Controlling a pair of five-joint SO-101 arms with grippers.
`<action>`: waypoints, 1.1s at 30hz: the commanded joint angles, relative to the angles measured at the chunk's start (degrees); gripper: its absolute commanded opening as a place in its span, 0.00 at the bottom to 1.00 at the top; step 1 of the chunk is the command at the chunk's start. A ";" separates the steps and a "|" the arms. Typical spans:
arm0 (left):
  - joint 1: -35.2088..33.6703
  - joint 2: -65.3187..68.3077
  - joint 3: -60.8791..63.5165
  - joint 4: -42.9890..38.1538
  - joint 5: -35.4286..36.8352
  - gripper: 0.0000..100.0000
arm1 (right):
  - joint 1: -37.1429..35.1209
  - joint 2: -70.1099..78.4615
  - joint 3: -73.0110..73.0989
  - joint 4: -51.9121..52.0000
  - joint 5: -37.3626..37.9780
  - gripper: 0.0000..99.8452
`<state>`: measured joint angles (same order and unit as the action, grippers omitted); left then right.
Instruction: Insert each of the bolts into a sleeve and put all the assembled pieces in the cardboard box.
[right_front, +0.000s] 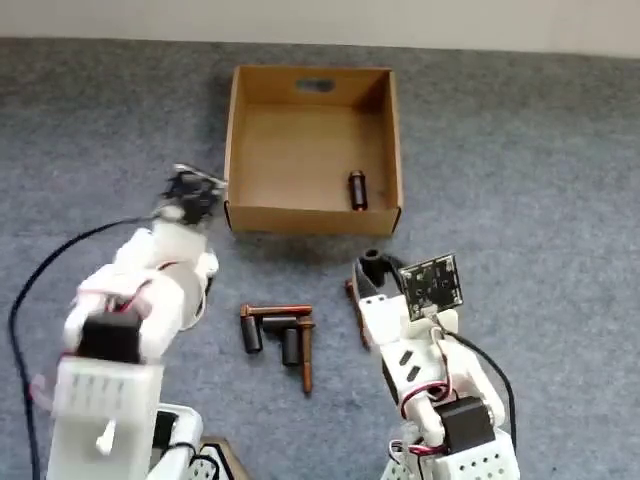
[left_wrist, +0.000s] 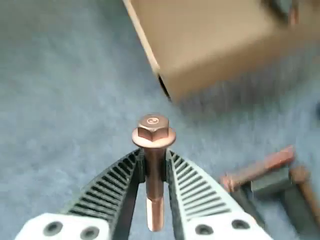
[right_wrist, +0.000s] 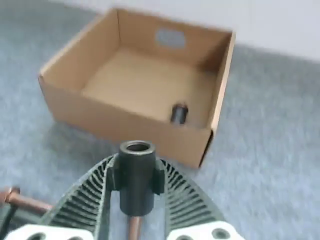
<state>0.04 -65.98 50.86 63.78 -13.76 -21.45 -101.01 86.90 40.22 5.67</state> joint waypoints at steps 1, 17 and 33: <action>0.31 -11.82 -1.45 -8.44 5.54 0.01 | -1.36 -0.66 2.42 -12.09 -0.79 0.01; 20.00 -15.87 -1.36 -38.59 19.16 0.01 | -12.09 -0.57 5.85 -28.53 -0.70 0.01; 30.81 0.04 -1.71 -43.25 19.16 0.01 | -12.26 -0.66 8.84 -28.88 -0.79 0.01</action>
<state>28.35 -66.42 50.95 22.29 5.14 -33.23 -100.92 95.43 12.62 5.32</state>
